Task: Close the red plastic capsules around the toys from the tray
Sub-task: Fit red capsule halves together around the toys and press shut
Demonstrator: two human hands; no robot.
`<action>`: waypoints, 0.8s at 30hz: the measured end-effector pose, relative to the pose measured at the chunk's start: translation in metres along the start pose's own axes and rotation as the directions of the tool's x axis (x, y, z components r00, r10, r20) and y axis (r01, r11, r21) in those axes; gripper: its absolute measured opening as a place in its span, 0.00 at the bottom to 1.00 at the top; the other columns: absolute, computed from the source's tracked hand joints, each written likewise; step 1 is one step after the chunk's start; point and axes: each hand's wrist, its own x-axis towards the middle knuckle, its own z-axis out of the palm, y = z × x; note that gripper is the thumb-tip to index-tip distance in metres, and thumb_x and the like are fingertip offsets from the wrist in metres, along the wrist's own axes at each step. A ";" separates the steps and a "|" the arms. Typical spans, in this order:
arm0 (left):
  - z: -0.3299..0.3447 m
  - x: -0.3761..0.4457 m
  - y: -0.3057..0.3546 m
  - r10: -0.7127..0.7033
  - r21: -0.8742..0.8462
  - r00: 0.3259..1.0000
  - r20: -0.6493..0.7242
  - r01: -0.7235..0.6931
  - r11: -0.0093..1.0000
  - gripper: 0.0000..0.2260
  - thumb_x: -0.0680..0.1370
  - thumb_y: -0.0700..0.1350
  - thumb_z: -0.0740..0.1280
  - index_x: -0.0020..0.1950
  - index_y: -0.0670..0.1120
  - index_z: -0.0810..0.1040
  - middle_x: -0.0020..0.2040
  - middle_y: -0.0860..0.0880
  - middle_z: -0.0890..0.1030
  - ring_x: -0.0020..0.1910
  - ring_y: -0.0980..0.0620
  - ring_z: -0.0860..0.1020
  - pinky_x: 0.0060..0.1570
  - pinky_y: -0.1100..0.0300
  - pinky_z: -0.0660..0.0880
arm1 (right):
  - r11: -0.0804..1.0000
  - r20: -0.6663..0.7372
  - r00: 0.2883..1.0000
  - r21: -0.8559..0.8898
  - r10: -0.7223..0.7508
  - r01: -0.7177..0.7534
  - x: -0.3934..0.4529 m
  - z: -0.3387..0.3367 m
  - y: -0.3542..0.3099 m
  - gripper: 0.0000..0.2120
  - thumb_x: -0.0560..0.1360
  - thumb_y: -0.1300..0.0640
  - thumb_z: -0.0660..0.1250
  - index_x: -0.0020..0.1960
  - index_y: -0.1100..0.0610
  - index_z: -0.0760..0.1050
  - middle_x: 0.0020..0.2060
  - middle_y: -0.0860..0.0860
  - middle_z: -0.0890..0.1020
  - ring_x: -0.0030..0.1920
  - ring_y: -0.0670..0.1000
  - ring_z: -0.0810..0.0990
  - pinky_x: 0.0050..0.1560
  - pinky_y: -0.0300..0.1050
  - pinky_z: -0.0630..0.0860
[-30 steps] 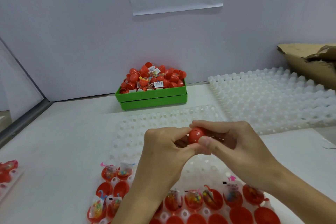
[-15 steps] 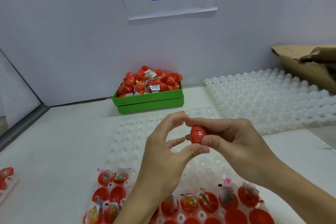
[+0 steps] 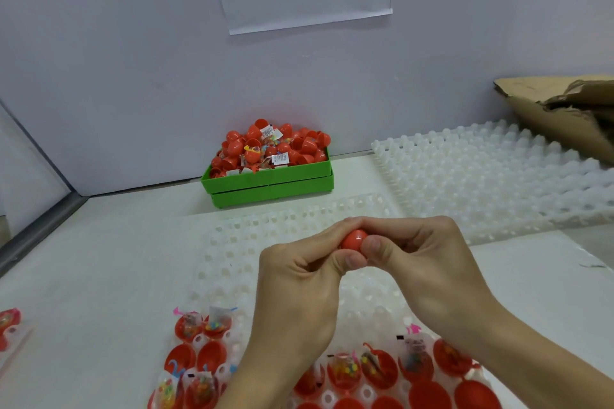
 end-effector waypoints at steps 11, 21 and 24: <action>-0.010 0.006 -0.009 -0.190 -0.257 0.979 0.073 0.203 0.945 0.14 0.74 0.45 0.65 0.57 0.52 0.84 0.56 0.49 0.84 0.58 0.49 0.82 0.52 0.55 0.80 | 0.995 -0.003 0.995 0.000 0.101 -0.101 0.003 -0.005 -0.002 0.12 0.70 0.65 0.73 0.49 0.51 0.85 0.44 0.48 0.88 0.47 0.46 0.86 0.46 0.31 0.78; -0.013 0.004 -0.005 -0.080 0.017 0.997 -0.002 0.080 0.997 0.14 0.74 0.35 0.72 0.52 0.53 0.85 0.48 0.53 0.86 0.49 0.54 0.84 0.47 0.65 0.80 | 0.978 -0.161 0.970 -0.075 0.180 -0.194 0.005 -0.008 0.001 0.14 0.59 0.53 0.77 0.43 0.57 0.84 0.37 0.50 0.87 0.39 0.45 0.86 0.40 0.29 0.77; -0.012 0.004 -0.004 -0.074 0.107 0.995 -0.074 0.081 0.991 0.16 0.69 0.37 0.76 0.49 0.57 0.84 0.45 0.59 0.86 0.47 0.61 0.84 0.46 0.71 0.78 | 0.974 -0.161 0.968 -0.093 0.191 -0.207 0.005 -0.009 0.002 0.10 0.62 0.55 0.78 0.41 0.57 0.84 0.37 0.50 0.87 0.39 0.46 0.85 0.39 0.29 0.76</action>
